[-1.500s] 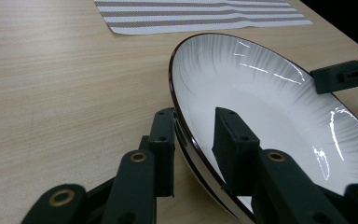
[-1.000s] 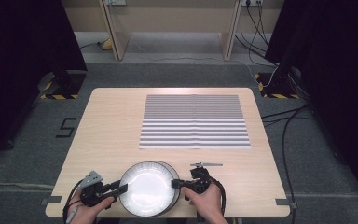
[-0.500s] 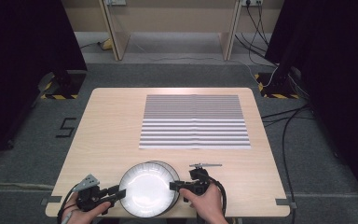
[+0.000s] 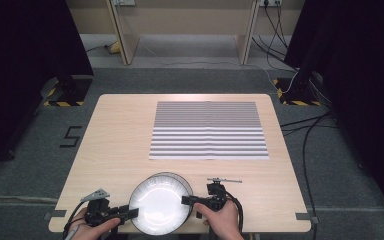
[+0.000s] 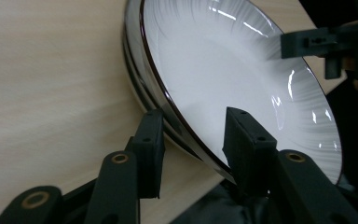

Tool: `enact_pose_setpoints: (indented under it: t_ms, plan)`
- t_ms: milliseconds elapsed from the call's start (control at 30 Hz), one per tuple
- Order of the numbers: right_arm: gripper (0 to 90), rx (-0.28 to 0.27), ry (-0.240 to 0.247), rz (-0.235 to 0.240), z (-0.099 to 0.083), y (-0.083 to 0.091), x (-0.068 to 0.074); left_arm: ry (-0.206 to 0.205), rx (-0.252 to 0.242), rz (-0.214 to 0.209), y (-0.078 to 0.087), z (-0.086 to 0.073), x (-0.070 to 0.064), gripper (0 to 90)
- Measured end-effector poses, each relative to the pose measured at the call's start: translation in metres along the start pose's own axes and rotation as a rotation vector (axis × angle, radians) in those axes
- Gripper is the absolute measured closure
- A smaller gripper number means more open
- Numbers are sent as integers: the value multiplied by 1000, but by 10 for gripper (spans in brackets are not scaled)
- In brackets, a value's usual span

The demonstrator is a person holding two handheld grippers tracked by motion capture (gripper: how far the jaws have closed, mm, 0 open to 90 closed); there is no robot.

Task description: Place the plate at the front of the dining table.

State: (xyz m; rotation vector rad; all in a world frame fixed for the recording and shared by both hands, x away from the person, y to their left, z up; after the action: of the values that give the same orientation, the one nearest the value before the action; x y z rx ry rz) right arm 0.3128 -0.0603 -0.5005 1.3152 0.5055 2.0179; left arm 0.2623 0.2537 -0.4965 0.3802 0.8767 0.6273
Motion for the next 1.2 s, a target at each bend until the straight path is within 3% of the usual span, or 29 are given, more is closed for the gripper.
enact_pose_setpoints:
  t_ms: [100,267,333,367,400,500,600,867,1100,1200]
  plan:
    - [686,2,-35,21,0,1,-3,-18,23,21,-2,2,-4,585]
    - [695,3,-21,6,1,0,-1,-26,41,35,-2,5,-5,600]
    - [781,7,-37,20,2,-1,-2,-41,62,41,-3,7,-7,618]
    - [781,7,-37,20,2,-1,-2,-41,62,41,-3,7,-7,627]
    - [804,-1,-32,21,1,-2,-2,-50,67,49,-3,8,-7,627]
    - [808,-17,60,-31,3,-4,5,-71,74,63,-4,9,-6,634]
    - [815,-28,37,-5,8,-4,4,-73,60,59,-4,10,-3,643]
    - [755,-18,42,1,13,-8,4,-81,42,78,-5,14,-1,653]
    - [713,22,25,46,5,-14,-3,-87,38,98,-6,15,-1,639]
    - [699,29,-4,71,5,-16,-4,-81,34,94,-6,14,0,639]
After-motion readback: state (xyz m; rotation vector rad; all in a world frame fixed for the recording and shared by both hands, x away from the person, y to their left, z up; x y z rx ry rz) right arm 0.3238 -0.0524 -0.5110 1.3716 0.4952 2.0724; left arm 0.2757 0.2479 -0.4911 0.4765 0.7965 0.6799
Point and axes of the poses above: each handheld gripper's, and its own axes: y roughly backward along the jaws, z roughly out of its top, x roughly to its left, the point moved 2 cm from there along -y, roughly forward along the jaws, and after that the axes turned 6 degrees about -z, right-handed, at the moved point
